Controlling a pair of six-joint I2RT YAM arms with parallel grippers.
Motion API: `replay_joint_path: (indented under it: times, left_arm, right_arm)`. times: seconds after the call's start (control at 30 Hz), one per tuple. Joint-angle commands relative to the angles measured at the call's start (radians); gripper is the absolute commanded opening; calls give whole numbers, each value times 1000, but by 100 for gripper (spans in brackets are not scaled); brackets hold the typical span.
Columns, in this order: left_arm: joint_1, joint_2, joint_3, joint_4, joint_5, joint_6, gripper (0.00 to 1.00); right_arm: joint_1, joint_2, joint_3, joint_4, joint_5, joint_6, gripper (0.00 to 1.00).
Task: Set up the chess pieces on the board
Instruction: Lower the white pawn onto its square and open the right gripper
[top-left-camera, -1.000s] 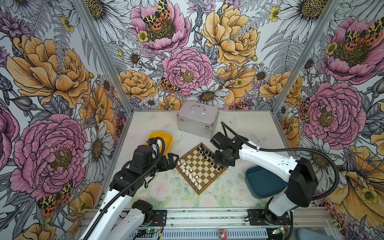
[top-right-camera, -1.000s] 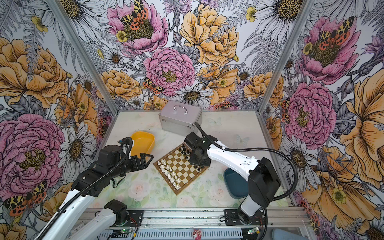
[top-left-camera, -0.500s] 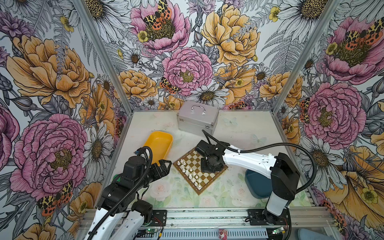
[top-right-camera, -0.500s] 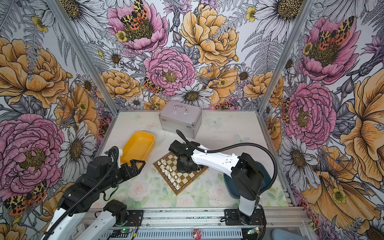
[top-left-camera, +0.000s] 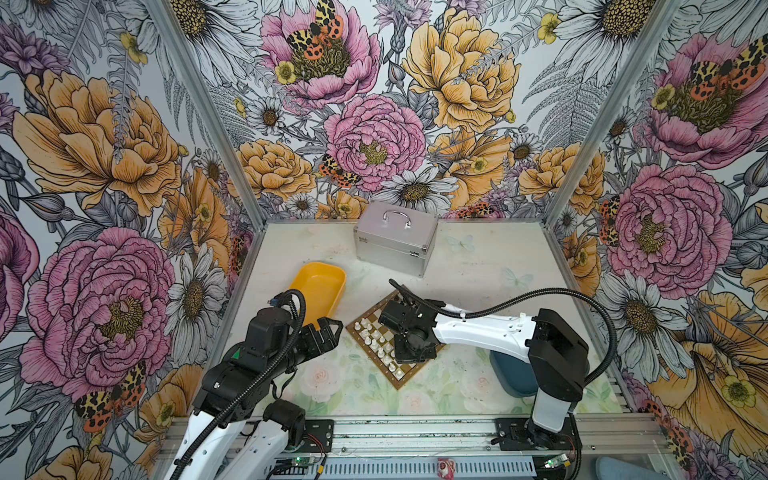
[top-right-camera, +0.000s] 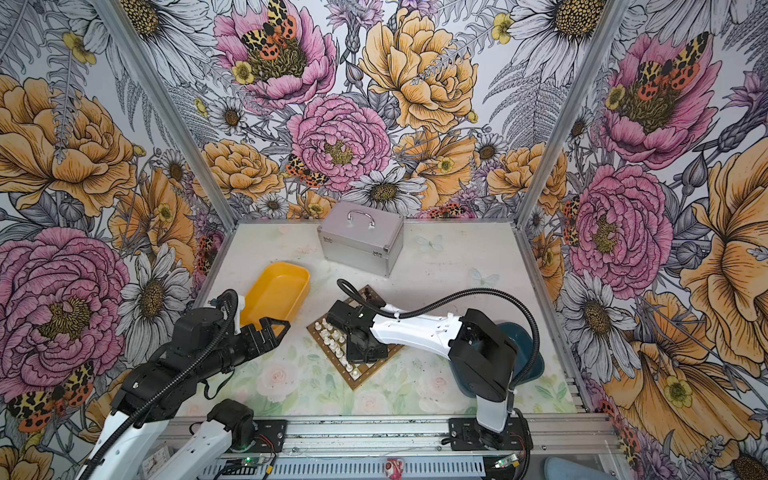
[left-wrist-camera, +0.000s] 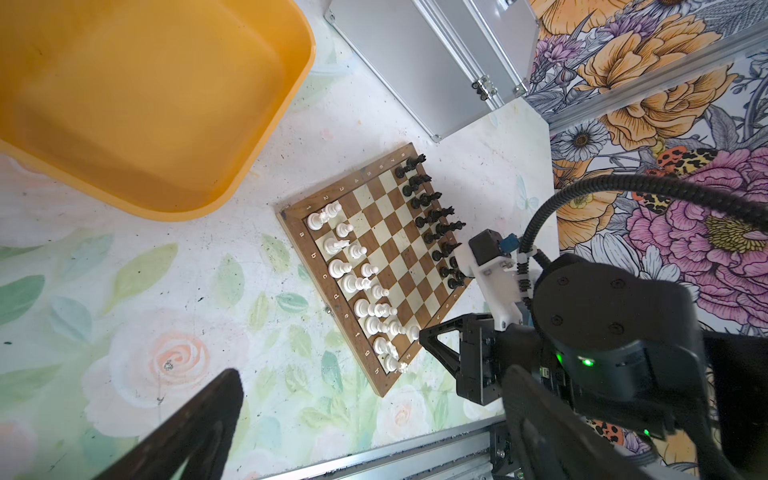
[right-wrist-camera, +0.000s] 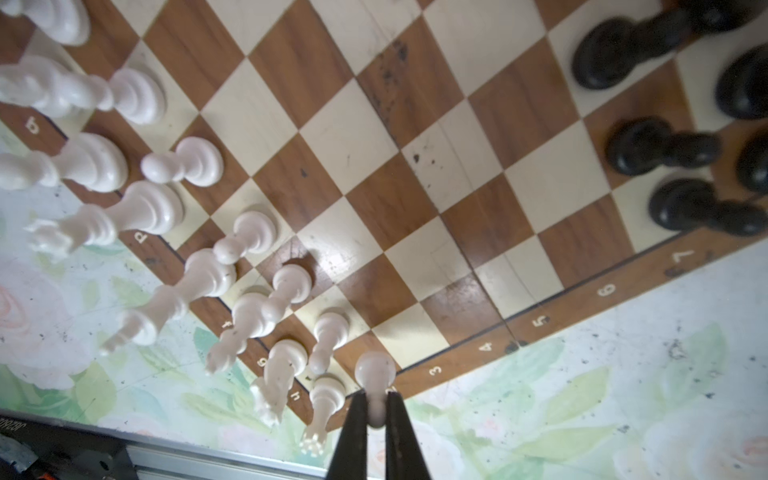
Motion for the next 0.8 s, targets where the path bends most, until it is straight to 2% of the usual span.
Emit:
replay_joint_path:
  times: [0.0,0.77]
  left_arm:
    - [0,17,27,-3,-27,43,99]
    - [15,38,45,-3,-1,93,99]
  right_arm:
    - [13,-21,-10,3,12,28,7]
    - [52,45,20,3,-23,24,8]
